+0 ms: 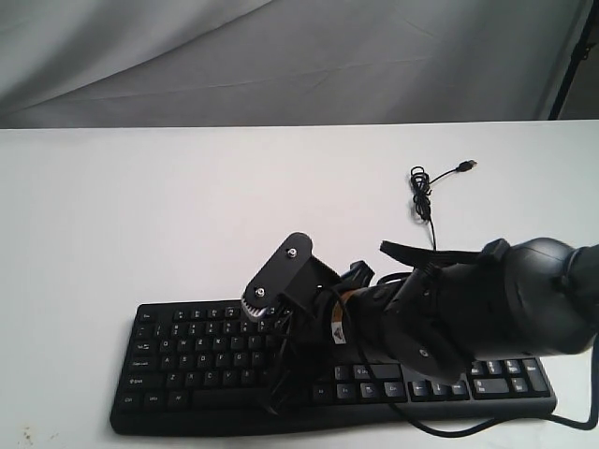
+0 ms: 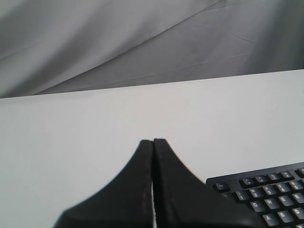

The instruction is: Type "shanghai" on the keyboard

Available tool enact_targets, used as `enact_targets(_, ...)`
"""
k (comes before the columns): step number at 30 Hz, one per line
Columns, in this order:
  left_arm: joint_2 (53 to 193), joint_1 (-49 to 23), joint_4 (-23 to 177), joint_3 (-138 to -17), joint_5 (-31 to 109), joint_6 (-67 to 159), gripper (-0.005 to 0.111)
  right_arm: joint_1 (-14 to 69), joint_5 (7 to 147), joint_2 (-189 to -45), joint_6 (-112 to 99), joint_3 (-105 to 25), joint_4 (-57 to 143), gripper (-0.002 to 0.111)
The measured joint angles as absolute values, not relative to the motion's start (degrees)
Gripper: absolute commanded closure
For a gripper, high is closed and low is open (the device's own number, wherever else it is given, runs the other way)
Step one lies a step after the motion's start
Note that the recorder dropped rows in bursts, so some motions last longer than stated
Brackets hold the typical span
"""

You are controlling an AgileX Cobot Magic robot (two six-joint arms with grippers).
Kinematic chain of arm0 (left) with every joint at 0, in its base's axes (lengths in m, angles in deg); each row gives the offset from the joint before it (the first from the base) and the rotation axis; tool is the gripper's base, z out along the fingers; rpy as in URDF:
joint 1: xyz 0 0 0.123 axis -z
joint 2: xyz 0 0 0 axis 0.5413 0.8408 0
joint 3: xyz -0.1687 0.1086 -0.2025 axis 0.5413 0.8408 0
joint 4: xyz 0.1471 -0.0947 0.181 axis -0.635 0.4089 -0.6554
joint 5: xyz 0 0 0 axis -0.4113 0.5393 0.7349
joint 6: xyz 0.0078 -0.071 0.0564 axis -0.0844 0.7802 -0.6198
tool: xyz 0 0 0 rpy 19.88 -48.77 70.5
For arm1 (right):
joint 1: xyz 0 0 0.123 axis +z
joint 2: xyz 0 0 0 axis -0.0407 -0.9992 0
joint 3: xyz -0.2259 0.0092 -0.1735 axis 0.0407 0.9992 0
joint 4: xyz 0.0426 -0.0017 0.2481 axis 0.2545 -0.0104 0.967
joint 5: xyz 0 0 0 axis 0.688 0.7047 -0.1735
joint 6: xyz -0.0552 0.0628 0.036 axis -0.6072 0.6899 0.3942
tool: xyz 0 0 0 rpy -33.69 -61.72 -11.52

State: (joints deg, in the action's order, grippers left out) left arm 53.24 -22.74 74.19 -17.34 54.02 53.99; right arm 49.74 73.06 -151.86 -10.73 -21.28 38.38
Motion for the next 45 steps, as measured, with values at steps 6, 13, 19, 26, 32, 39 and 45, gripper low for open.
enact_targets(6,53.24,-22.74,74.19,-17.34,54.02,53.99,0.107,49.74,74.21,-147.37,-10.73,-21.20,38.38,0.108)
enact_targets(13,53.24,-22.74,74.19,-17.34,54.02,53.99,0.107,49.74,81.84,-133.98,-10.89,-17.67,37.18,0.108)
enact_targets(19,53.24,-22.74,74.19,-17.34,54.02,53.99,0.107,49.74,84.23,-122.54,-9.16,-5.93,38.15,0.108)
enact_targets(26,53.24,-22.74,74.19,-17.34,54.02,53.99,0.107,49.74,83.88,-114.63,-9.55,-0.38,38.28,0.108)
enact_targets(32,53.24,-22.74,74.19,-17.34,54.02,53.99,0.107,49.74,86.19,-110.03,-9.82,-0.12,38.28,0.108)
enact_targets(39,53.24,-22.74,74.19,-17.34,54.02,53.99,0.107,50.18,89.07,-101.81,-9.87,2.54,38.28,0.108)
enact_targets(45,53.24,-22.74,74.19,-17.34,54.02,53.99,0.107,45.17,87.18,-85.60,-9.87,7.94,38.28,0.108)
